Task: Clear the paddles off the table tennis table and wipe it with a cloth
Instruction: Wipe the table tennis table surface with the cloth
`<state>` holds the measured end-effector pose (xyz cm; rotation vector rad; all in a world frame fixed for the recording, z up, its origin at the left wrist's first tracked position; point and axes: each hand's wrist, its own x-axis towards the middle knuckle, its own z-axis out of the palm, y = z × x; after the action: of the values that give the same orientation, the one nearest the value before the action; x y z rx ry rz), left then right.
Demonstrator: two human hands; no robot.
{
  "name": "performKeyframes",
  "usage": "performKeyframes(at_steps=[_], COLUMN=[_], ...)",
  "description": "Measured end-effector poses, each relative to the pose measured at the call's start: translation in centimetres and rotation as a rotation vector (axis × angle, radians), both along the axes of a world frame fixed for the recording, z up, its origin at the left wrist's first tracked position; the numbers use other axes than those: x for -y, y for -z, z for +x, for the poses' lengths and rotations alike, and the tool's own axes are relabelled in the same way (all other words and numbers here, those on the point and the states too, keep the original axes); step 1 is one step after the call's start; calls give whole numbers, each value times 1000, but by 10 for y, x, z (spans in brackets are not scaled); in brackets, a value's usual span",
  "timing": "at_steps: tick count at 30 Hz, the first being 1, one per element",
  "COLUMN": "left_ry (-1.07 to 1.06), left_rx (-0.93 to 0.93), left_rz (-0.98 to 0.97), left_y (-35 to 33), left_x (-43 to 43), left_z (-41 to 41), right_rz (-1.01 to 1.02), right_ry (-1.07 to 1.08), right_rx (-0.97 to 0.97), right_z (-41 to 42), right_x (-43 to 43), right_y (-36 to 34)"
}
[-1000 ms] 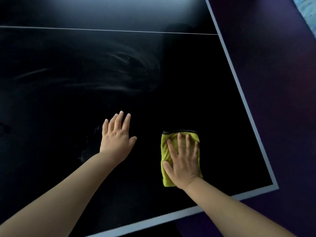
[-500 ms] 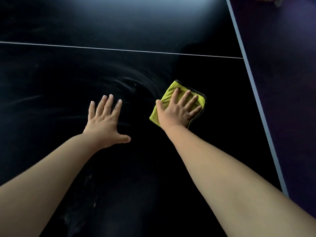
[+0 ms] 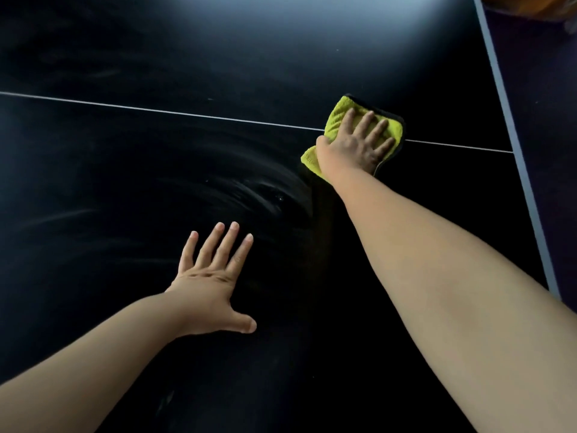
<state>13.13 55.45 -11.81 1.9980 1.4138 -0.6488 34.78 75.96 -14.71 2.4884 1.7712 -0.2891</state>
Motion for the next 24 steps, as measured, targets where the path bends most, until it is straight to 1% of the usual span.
performKeyframes(at_steps=[5, 11, 19, 22, 24], left_ry=[-4, -12, -27, -35, -9], left_rx=[7, -5, 17, 49, 48], left_rz=[-8, 32, 137, 185, 267], left_y=[-5, -2, 1, 0, -3], left_x=[-1, 1, 9, 13, 20], left_z=[-1, 0, -1, -3, -6], right_rz=[8, -52, -94, -119, -130], right_ry=[-399, -659, -860, -897, -897], right_rx=[57, 103, 125, 136, 143], right_z=[7, 5, -12, -14, -16], right_x=[-25, -5, 110, 164, 201], right_y=[-1, -6, -12, -16, -17])
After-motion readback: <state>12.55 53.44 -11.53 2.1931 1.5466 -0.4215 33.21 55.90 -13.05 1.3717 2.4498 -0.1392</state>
